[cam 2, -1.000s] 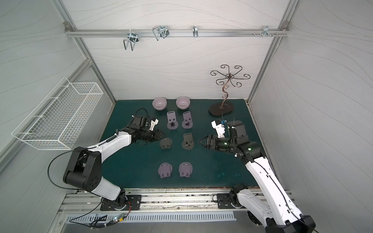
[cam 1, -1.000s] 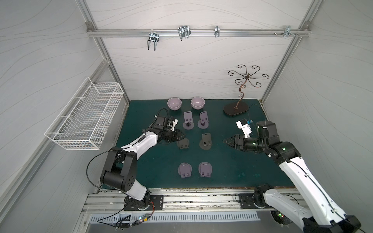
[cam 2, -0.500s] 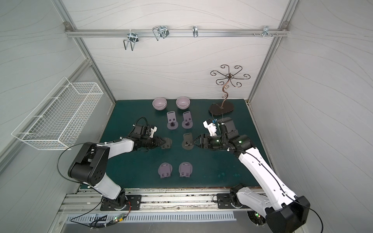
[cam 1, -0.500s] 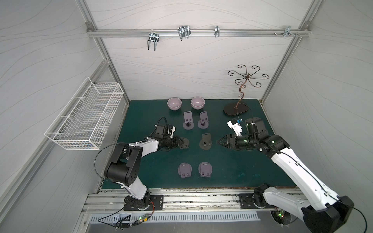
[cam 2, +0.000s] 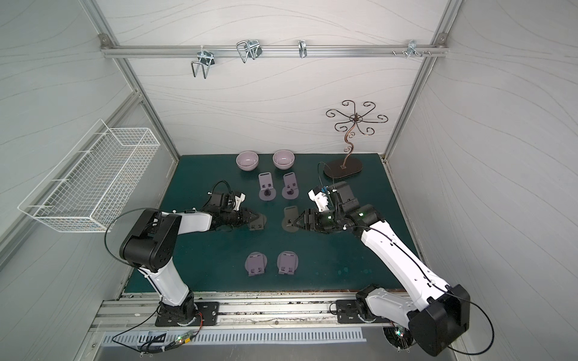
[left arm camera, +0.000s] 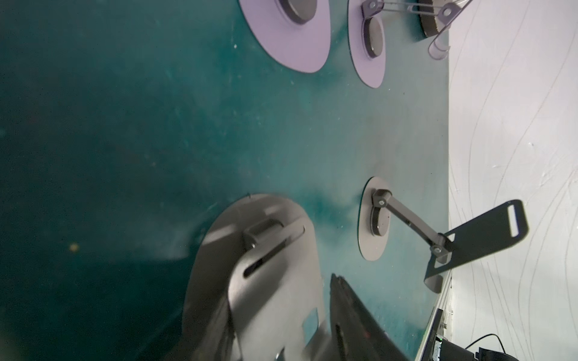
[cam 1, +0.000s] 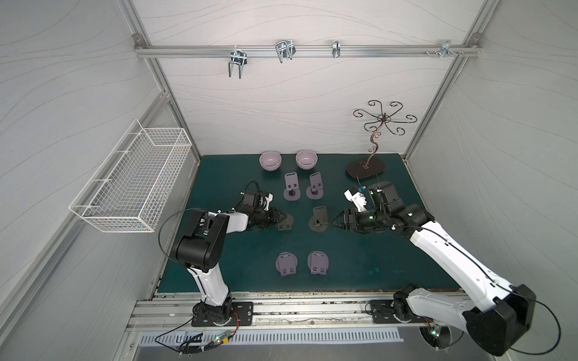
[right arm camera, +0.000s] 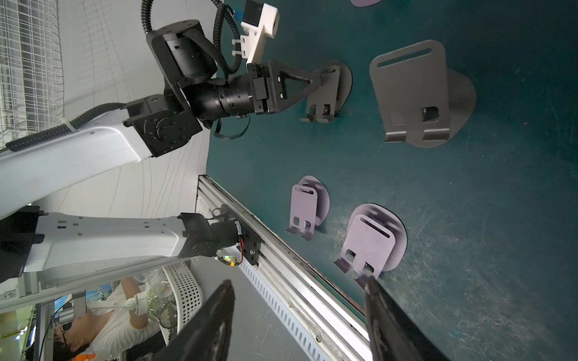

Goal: Open the phone stand
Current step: Pick up the phone stand at the center of the board.

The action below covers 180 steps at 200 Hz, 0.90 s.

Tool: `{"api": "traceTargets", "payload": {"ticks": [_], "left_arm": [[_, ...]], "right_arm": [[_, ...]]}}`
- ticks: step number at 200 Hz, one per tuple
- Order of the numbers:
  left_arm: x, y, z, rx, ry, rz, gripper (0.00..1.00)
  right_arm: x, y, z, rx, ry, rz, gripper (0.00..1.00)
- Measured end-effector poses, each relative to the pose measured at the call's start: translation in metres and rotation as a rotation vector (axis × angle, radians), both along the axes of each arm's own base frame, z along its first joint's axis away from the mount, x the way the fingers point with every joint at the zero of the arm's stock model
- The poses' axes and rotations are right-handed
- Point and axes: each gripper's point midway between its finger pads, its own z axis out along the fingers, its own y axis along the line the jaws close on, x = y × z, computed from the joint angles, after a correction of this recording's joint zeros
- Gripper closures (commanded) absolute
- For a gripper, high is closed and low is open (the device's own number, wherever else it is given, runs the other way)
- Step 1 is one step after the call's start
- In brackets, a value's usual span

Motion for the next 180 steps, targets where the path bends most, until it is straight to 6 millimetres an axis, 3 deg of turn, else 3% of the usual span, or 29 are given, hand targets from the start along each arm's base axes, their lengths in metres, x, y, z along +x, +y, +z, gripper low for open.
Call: {"api": "traceTargets", "payload": {"ticks": [39,75,98,145,180], "left_arm": [[0.007,-0.006,-0.002,-0.031,0.007,-0.016,0.61],[0.007,-0.008,-0.007,-0.058,0.034,-0.020,1.00],[0.016,-0.018,0.014,-0.119,-0.007,-0.053,1.00],[0.013,-0.022,0.016,-0.124,0.010,-0.044,1.00],[-0.017,-0.023,0.025,-0.184,0.087,0.018,1.00]], "right_arm": [[0.003,0.006,-0.003,-0.006,0.004,0.013,0.35],[0.004,0.007,-0.002,-0.003,-0.006,0.012,0.35],[0.005,0.009,0.000,0.004,-0.013,0.012,0.37],[0.004,0.008,0.003,0.014,-0.028,0.012,0.39],[0.001,0.009,0.010,0.041,-0.036,0.023,0.39]]}}
